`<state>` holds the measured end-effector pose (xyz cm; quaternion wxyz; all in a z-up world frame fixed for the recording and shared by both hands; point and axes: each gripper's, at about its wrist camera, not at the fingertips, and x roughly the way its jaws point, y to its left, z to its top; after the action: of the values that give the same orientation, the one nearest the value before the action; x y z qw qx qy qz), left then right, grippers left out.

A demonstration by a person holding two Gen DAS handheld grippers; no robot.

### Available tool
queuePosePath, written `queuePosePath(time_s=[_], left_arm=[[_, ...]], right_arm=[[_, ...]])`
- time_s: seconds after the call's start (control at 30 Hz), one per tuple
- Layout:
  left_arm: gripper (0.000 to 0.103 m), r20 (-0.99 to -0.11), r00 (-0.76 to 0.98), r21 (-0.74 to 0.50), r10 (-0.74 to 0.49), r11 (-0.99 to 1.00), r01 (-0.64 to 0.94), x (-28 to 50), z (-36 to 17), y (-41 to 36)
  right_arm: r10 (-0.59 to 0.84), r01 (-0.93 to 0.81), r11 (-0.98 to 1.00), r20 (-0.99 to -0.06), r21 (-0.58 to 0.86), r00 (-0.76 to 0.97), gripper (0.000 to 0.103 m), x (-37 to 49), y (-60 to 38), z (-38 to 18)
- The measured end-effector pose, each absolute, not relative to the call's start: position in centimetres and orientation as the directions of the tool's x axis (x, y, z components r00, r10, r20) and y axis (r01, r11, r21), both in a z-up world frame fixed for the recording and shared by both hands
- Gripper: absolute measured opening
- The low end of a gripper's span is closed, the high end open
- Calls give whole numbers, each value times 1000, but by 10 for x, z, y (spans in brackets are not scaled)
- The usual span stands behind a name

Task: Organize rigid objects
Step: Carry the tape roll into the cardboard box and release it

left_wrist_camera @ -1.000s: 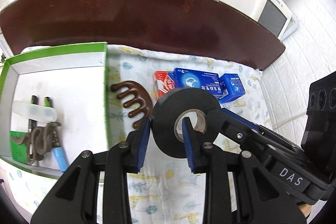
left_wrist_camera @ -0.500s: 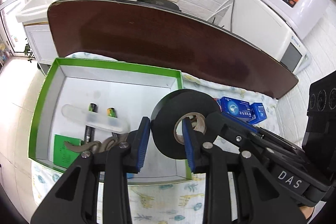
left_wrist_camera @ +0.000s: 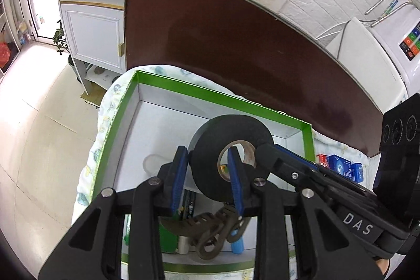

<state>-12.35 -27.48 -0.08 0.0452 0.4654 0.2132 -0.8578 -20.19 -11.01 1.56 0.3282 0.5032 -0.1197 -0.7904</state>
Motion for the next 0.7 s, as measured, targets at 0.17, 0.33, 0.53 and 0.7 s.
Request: queuePosePath(time_s=[0.17,0.33,0.53,0.7], left_arm=[[28,-838,-532,-326,118,-891,315,-136,-22,-294],[27,-856,-499,-338,137,-878,340,-148,-41,-307],[21,-855,-496,-347,152,-879,328,-147,-46,-304],[23,-848,-509,-338,144,-888,312,-143,-33,-298]], right_arm=[[-637,363,-758,-734,542,-234,27,-219,-134,-9],[-629,314,-767,-750,559,-202,27,-234,-143,-32],[-627,285,-771,-756,569,-187,27,-237,-142,-47],[-617,307,-777,-760,549,-203,27,-232,-137,-38]])
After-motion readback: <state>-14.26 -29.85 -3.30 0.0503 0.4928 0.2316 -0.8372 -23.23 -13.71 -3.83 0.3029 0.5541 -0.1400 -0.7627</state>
